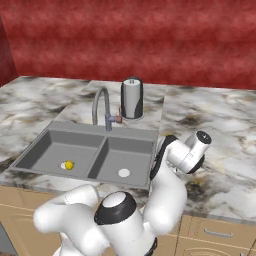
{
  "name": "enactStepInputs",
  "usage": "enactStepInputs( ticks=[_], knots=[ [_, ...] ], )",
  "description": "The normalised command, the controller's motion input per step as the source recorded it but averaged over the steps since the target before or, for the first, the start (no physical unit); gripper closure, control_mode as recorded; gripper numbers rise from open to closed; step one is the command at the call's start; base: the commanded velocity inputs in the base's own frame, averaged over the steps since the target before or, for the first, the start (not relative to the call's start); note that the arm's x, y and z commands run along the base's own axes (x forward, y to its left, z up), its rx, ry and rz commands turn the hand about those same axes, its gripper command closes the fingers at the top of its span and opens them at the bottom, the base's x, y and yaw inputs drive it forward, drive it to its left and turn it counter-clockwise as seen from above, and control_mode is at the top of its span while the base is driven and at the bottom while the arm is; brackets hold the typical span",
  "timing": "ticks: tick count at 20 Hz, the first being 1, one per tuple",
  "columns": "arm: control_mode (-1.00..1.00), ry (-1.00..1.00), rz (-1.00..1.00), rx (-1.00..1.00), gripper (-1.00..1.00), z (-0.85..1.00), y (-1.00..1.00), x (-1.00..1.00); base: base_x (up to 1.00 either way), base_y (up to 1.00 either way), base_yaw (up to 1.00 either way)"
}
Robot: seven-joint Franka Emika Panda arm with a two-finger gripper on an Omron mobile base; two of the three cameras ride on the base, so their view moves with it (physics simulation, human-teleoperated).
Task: Clear the mugs and bowl far away from the sink.
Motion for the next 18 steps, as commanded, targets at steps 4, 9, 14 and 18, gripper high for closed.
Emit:
enactStepInputs(
  ticks=[4, 9, 14, 18],
  knots=[
    [-1.00, -0.27, -0.11, 0.00, 1.00, 0.97, 0.22, -0.28, 0.00, 0.00, 0.00],
    [-1.00, -0.23, -0.14, 0.00, 1.00, 1.00, 0.18, -0.34, 0.00, 0.00, 0.00],
    [1.00, -0.08, -0.15, 0.00, 1.00, 0.59, 0.10, -0.21, -0.28, 0.00, -0.25],
    [1.00, 0.00, 0.00, 0.00, 1.00, 0.00, 0.00, 0.00, -0.58, 0.02, -0.88]
  ],
)
